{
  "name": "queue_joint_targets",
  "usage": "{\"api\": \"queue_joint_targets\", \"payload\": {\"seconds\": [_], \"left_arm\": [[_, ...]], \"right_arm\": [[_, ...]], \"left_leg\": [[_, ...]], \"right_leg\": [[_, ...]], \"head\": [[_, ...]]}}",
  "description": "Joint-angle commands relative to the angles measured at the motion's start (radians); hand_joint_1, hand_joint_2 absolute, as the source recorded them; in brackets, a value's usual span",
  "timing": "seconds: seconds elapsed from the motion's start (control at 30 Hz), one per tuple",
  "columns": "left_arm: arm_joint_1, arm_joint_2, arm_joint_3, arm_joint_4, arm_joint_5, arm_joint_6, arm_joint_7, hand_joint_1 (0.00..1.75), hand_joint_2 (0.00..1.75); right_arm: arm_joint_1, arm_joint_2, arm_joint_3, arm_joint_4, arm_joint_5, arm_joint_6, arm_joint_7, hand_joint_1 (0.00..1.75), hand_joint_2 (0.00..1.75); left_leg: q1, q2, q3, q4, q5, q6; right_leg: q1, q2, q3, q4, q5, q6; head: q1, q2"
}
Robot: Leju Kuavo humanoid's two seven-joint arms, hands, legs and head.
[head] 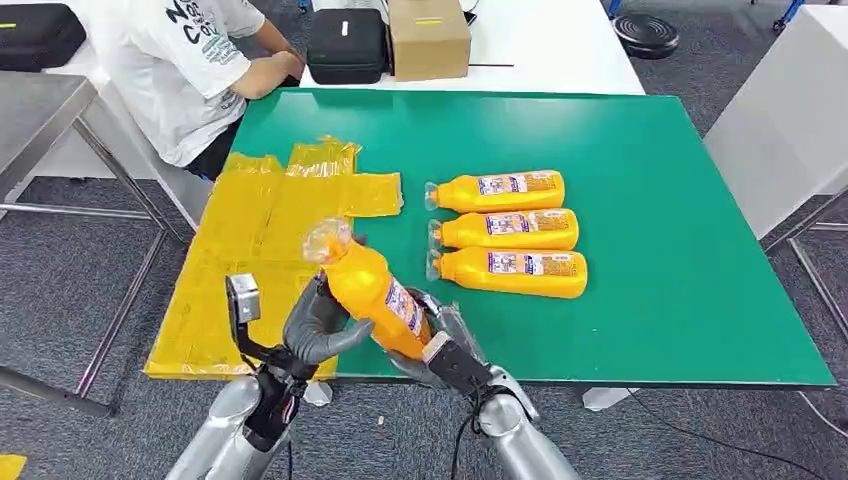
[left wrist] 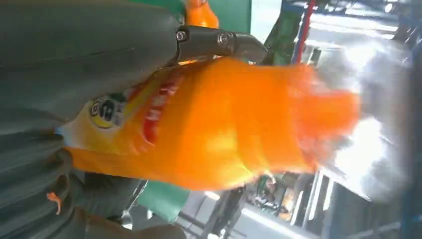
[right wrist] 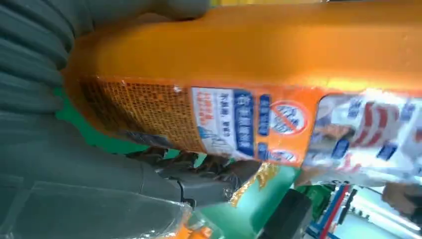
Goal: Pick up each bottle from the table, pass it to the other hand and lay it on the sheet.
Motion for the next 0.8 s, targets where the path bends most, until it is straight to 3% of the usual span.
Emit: {"api": "queue_joint_targets", "payload": {"seconds": [0.03,0.37,0.57,0.8], "left_arm": [[-0.094,0.03,-0.105,0.125,0.006,0.002,0.016,0.0,1.75],[-0.101,0.031,-0.124,0.17,0.0,0.036,0.021,0.0,1.75],[-0.113,0.019,-0.103,0.174,0.034,0.043,0.026,0.0,1.75],[-0.112,0.02,-0.101,0.174,0.033,0.052,0.026,0.0,1.75]], "right_arm": [[-0.073,0.01,0.082,0.035,0.029,-0.022,0.027,1.75,1.75],[-0.066,0.005,0.107,-0.004,0.039,-0.024,0.041,1.75,1.75],[-0.087,-0.001,0.169,0.104,0.115,-0.002,0.108,1.75,1.75],[-0.092,0.006,0.177,0.134,0.123,-0.001,0.108,1.75,1.75]], "left_leg": [[0.001,0.001,0.005,0.001,-0.002,-0.002],[0.0,0.001,0.004,0.0,-0.002,-0.001],[0.001,0.001,0.004,0.0,-0.002,-0.002],[0.001,0.0,0.004,0.0,-0.001,-0.001]], "right_leg": [[0.001,0.0,0.005,0.0,-0.002,-0.002],[0.0,0.0,0.003,0.0,-0.002,-0.001],[0.001,0.001,0.004,0.0,-0.001,-0.002],[0.001,-0.001,0.004,0.0,-0.002,-0.001]], "head": [[0.0,0.0],[0.0,0.0],[0.0,0.0],[0.0,0.0]]}}
